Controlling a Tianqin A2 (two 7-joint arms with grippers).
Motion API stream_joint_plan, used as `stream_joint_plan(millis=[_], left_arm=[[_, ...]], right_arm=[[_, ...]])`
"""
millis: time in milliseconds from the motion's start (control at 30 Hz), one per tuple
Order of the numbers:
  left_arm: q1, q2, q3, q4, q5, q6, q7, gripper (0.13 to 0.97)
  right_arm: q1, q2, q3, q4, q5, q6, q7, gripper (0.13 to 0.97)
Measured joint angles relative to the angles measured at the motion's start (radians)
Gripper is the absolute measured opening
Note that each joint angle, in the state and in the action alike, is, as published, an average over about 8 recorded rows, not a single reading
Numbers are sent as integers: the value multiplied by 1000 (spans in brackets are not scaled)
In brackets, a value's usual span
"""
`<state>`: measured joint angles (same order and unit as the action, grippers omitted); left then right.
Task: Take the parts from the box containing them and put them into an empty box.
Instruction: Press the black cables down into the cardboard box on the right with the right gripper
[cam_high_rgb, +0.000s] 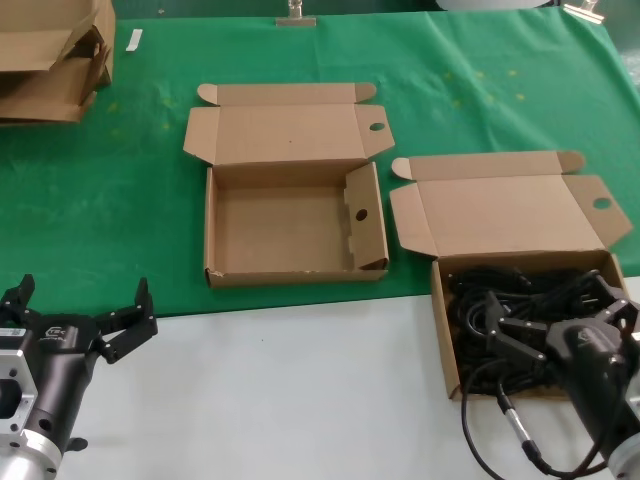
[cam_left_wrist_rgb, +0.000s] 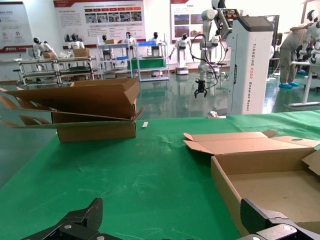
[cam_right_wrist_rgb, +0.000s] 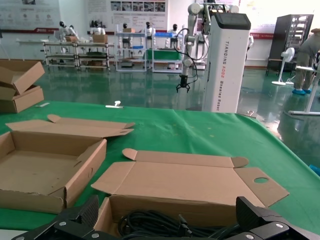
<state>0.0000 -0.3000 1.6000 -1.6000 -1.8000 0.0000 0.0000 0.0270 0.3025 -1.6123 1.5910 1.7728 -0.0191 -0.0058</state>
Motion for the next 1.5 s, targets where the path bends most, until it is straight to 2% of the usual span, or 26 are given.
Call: stream_joint_plan(millis=[667,800,967,1167,1333,1500], left_arm=[[0,0,0,0,0,0,0,966],[0,0,0,0,0,0,0,966],[0,0,0,0,0,0,0,966],[0,0,0,0,0,0,0,966],[0,0,0,0,0,0,0,966],[0,0,0,0,0,0,0,966]], right_arm=[[-10,27,15,19,-7,-35,-19,966],[-30,102,21,39,-16,-88,-22,966],[-70,258,11,54,-32,-188,-1,966],[-84,438,-11,45,-118,-286,-8,966],[12,518,-55,-5,-242,-332,-51,966],[168,531,-117,-64,-386,-391,-72,966]])
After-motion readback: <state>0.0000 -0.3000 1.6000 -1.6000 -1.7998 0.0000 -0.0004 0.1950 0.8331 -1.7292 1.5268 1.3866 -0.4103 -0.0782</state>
